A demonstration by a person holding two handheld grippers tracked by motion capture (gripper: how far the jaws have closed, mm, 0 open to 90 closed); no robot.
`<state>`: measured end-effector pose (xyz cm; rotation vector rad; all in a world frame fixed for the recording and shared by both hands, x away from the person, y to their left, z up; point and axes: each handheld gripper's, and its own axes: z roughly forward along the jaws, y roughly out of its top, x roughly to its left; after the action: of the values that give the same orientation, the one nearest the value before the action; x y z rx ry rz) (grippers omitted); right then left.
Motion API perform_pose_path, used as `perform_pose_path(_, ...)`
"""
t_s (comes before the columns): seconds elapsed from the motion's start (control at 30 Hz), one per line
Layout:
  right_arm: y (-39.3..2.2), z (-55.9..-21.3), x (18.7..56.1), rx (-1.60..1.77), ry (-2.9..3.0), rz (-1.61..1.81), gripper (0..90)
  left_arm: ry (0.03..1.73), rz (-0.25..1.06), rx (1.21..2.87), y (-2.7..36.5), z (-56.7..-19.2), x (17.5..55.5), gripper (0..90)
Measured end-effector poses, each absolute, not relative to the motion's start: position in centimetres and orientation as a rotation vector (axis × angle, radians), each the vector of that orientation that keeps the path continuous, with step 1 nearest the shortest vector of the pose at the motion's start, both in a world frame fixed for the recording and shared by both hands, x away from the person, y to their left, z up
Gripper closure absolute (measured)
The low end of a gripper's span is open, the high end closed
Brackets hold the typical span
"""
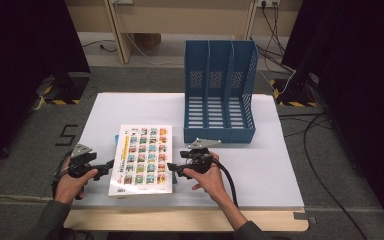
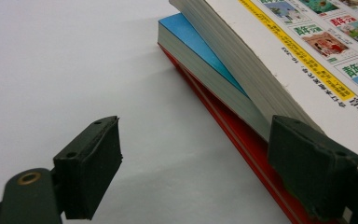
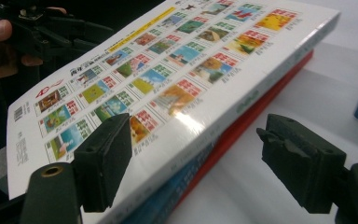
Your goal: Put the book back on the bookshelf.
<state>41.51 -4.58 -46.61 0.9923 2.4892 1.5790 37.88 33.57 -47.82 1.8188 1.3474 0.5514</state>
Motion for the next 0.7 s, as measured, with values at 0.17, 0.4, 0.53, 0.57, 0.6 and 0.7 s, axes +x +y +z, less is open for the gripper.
perform_pose_path(0.17,-3.7,-47.0,42.2,1.007,2.527,1.593,22.7,1.343,0.533,1.821,33.4,-47.5,37.6,22.6)
perform_pose_path(0.4,-2.9,-47.9,43.1,1.017,2.565,1.629,22.1,1.309,0.520,1.824,33.3,-47.3,37.4,34.1)
perform_pose_path(0.53,-2.7,-47.7,43.0,1.001,2.573,1.595,22.1,1.313,0.508,1.828,33.2,-47.3,37.3,38.1)
perform_pose_path(0.57,-2.6,-47.6,42.9,0.988,2.576,1.583,21.7,1.314,0.495,1.825,33.1,-47.3,37.3,40.6)
perform_pose_path(0.6,-2.6,-47.5,42.8,0.990,2.577,1.578,21.0,1.315,0.484,1.825,33.1,-47.3,37.2,43.9)
perform_pose_path(0.7,-2.2,-47.4,42.3,1.017,2.573,1.556,17.7,1.317,0.498,1.839,32.7,-47.2,37.0,52.0)
